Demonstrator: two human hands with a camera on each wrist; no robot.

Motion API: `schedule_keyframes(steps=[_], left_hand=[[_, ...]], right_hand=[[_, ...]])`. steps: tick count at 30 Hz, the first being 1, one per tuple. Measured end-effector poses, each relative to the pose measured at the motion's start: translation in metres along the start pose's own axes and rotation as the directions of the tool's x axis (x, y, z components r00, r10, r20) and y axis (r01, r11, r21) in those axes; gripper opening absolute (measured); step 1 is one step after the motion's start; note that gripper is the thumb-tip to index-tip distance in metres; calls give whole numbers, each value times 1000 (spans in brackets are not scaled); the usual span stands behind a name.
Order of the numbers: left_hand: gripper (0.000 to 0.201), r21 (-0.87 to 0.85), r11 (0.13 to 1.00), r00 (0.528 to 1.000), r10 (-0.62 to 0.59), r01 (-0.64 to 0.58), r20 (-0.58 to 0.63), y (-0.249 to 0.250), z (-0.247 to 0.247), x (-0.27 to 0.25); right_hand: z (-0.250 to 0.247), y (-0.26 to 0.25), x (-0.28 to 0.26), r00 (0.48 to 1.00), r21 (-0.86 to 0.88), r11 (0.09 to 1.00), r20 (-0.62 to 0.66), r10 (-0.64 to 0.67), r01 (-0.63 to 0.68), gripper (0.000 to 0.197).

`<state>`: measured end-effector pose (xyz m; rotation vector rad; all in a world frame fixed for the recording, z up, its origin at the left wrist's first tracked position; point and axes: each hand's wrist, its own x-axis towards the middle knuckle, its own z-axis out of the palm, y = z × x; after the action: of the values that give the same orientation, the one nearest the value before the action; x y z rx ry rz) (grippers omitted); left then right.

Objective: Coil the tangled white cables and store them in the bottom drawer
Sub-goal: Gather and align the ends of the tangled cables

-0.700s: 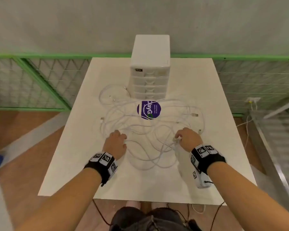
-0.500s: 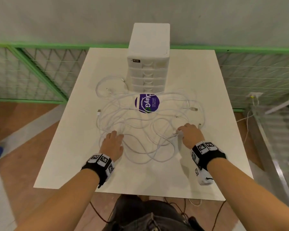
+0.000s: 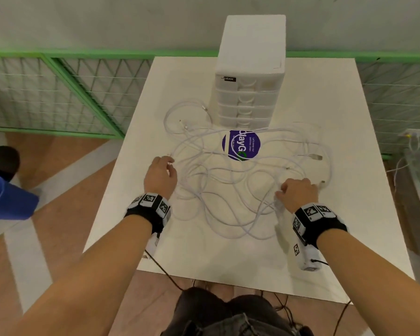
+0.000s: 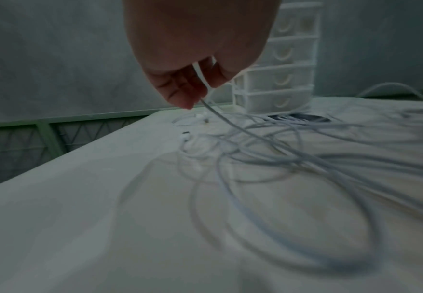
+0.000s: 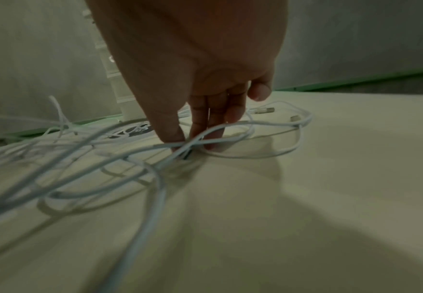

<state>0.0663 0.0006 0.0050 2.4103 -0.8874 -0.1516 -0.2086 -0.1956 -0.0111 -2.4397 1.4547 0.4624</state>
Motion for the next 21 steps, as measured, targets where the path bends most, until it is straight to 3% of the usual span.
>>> schedule_keyframes(steps=[3,6,8,11,13,17,21], left_hand=[[26,32,980,979,-200,199,41,-14,-6,34],[33,88,942,917,-334,323,217,-20,-4,56],[37,139,926,862,-378,352,338,-15,-2,64],[23,203,937,834,-346,284,430,-8,3,69],[28,234,937,836,-340,261,431,-10,4,70],[23,139,929,849,-371,344,376,-29,2,80],[48,161,928,839,-373,337,395,-40,2,83]], right_hand=[[0,-5,-5,995,80,996,-89,50,-43,24],[-6,-9,-12,951,209,978,-296,83,-20,15],[-9,-14,-17,900,263,964,-428,83,36,15],[-16,-25,-24,818,268,954,-574,46,135,20],[-24,-33,-28,808,328,925,-587,41,192,22],[-43,-49,-30,868,619,743,-485,108,253,19],[-52,-69,-36,864,709,602,-500,61,368,4]])
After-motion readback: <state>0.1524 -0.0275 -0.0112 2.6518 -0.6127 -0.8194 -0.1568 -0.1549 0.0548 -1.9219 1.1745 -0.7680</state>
